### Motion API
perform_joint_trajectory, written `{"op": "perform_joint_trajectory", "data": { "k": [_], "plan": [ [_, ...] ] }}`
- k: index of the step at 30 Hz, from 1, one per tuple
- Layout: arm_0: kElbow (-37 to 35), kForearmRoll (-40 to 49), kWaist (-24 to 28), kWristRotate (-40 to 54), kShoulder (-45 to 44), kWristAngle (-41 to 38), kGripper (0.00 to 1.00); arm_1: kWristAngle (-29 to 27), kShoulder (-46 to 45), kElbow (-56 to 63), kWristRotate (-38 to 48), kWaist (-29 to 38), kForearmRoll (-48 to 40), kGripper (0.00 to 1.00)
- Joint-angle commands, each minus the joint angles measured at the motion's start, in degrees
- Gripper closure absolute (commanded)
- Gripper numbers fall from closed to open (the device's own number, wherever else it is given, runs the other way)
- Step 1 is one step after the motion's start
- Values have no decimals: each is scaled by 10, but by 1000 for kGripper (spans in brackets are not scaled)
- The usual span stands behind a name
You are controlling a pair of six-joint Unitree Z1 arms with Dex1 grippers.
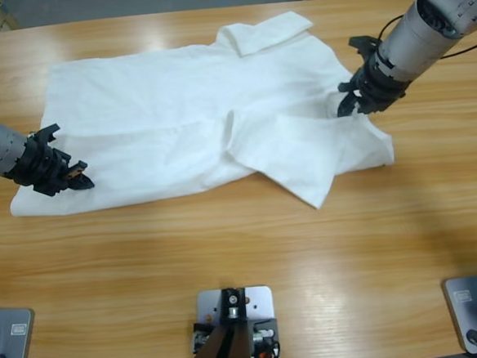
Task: Fold clothes
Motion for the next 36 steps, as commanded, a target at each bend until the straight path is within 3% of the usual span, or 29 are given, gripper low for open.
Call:
{"op": "perform_joint_trajectory", "data": {
  "k": [1, 7, 9, 11, 13, 14, 30, 36],
  "plan": [
    [1, 5, 1, 7, 29, 1, 1000, 20, 47, 17, 14, -8, 8, 47],
    [5, 6, 1, 7, 26, 0, 1000, 16, 51, 18, 13, -8, 5, 175],
    [4, 6, 1, 7, 25, 0, 1000, 15, 50, 18, 10, -8, 5, 300],
    [5, 6, 0, 6, 23, -1, 1000, 15, 49, 17, 4, -8, 5, 576],
    [7, 6, 0, 6, 23, -1, 1000, 19, 48, 17, -2, -8, 4, 945],
    [8, 6, 0, 6, 23, -1, 1000, 20, 48, 16, -2, -8, 3, 1000],
    [7, 5, 0, 7, 19, -1, 1000, 39, 54, 23, 0, -8, 0, 1000],
    [8, 5, 0, 7, 16, -1, 1000, -57, -43, 20, -45, 2, -28, 1000]
  ]
}}
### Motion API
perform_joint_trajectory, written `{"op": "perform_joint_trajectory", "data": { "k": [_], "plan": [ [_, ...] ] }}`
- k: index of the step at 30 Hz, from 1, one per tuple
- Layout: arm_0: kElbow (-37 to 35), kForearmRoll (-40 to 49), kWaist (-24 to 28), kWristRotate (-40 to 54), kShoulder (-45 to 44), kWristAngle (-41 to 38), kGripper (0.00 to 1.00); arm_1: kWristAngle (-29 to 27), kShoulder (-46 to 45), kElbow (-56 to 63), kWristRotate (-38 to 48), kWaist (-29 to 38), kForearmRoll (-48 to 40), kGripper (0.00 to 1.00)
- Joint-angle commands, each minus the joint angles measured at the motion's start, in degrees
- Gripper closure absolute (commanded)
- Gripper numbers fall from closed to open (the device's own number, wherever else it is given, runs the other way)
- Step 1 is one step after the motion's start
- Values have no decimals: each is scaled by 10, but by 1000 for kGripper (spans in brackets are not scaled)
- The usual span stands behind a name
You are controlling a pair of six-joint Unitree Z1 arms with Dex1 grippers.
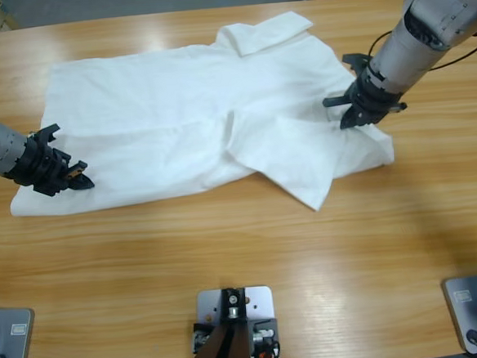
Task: Fold clothes
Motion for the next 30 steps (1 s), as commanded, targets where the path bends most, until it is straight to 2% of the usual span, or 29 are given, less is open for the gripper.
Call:
{"op": "perform_joint_trajectory", "data": {
  "k": [1, 4, 13, 14, 15, 16, 17, 23, 24, 25, 26, 27, 28, 30],
  "plan": [
    [8, 5, 0, 8, 16, -1, 1000, -105, -87, 11, -59, 4, -40, 1000],
    [7, 5, 0, 10, 16, -1, 1000, -132, -91, 0, -84, 4, -38, 1000],
    [13, 6, 0, 14, 11, -2, 1000, -100, -5, -4, -88, 11, -19, 995],
    [11, 6, 0, 14, 11, -4, 1000, -102, -1, -4, -87, 11, -18, 688],
    [11, 6, 0, 14, 10, -5, 1000, -111, 0, -4, -84, 11, -16, 277],
    [11, 6, 0, 14, 8, -5, 1000, -126, -2, -3, -82, 11, -15, 62],
    [11, 7, 0, 14, 4, -5, 1000, -140, -10, -3, -77, 11, -15, 0],
    [10, 13, 27, 10, -45, 7, 1000, -203, -96, 6, -56, 40, -27, 0],
    [7, 12, 32, 10, -56, 5, 1000, -201, -116, 10, -48, 45, -24, 28],
    [-1, 13, 33, 10, -66, 2, 1000, -185, -137, 17, -39, 52, -24, 284],
    [-6, 13, 32, 10, -71, 1, 1000, -170, -151, 27, -27, 66, -24, 670],
    [-10, 13, 30, 10, -71, -2, 1000, -157, -157, 38, -22, 84, -25, 958],
    [-11, 13, 29, 10, -69, -4, 1000, -150, -155, 52, -20, 99, -28, 1000],
    [-9, 13, 27, 9, -63, -4, 1000, -142, -149, 82, 4, 108, -46, 1000]
  ]
}}
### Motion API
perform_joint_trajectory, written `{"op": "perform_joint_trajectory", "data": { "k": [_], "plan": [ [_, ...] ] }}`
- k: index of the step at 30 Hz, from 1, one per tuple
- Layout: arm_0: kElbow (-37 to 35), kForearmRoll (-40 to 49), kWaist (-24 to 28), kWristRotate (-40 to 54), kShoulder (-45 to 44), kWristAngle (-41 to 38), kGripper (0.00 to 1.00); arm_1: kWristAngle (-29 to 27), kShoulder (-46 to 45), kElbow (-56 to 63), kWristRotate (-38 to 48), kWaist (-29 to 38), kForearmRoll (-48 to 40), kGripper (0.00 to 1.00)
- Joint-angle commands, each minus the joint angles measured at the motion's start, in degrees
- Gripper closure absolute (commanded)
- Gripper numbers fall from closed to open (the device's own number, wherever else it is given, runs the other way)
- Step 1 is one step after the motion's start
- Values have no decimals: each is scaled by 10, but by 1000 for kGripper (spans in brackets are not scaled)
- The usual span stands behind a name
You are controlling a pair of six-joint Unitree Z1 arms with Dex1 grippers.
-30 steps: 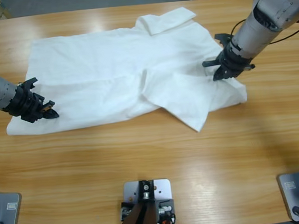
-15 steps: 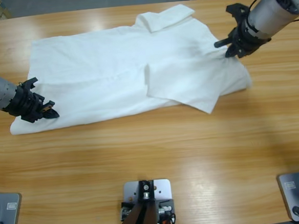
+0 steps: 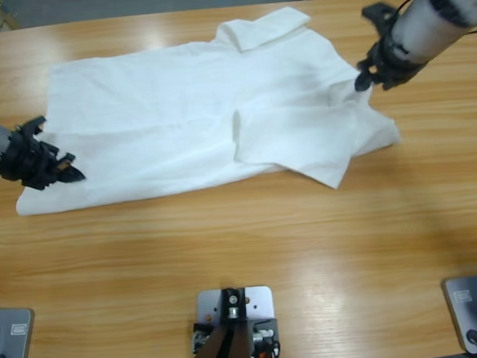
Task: Fold clothes
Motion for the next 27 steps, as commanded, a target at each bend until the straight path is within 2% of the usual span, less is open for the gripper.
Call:
{"op": "perform_joint_trajectory", "data": {
  "k": [1, 6, 15, 27],
  "plan": [
    [-5, 8, 2, 4, -16, -1, 1000, 49, -47, 90, 60, 68, -24, 1000],
    [-8, 5, 14, 4, 11, 9, 1000, 78, 2, 90, 63, 62, -22, 1000],
    [-36, 1, 29, 7, 78, 11, 1000, 56, 41, 93, 77, 30, -23, 1000],
    [-45, -3, 29, 5, 100, 16, 1000, 38, 71, 130, 138, 23, -2, 1000]
  ]
}}
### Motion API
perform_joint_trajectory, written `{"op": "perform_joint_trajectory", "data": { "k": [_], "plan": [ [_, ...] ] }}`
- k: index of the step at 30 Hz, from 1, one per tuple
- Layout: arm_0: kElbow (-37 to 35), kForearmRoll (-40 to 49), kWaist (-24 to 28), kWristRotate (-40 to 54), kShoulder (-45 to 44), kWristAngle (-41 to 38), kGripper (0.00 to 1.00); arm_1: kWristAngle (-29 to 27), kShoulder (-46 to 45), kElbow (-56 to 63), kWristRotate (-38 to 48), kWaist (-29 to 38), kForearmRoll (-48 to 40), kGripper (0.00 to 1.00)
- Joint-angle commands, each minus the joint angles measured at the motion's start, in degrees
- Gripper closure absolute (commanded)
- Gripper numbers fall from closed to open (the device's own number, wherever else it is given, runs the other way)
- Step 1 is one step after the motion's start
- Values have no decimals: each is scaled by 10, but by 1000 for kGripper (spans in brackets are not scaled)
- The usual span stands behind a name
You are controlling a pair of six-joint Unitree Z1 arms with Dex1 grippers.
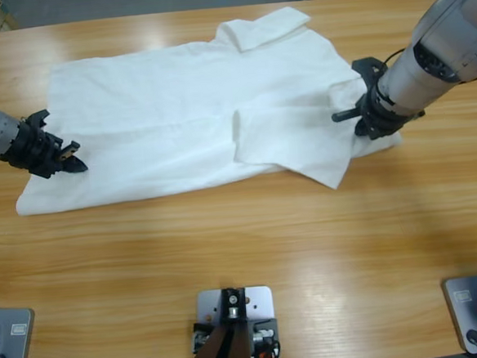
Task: Fold clothes
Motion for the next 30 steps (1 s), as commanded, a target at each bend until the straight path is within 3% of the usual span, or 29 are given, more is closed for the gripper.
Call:
{"op": "perform_joint_trajectory", "data": {
  "k": [1, 11, 24, 30],
  "plan": [
    [-7, -4, 6, 5, 36, 11, 1000, -27, 46, 44, 38, -15, 18, 1000],
    [-5, 0, 14, 16, 27, 11, 1000, -29, 65, 77, 41, -42, -8, 1000],
    [2, 7, 37, 45, 28, 23, 1000, -3, 64, 40, 71, -73, 99, 1000],
    [1, 8, 36, 49, -40, 0, 1000, -44, -36, 42, 62, -63, 92, 1000]
  ]
}}
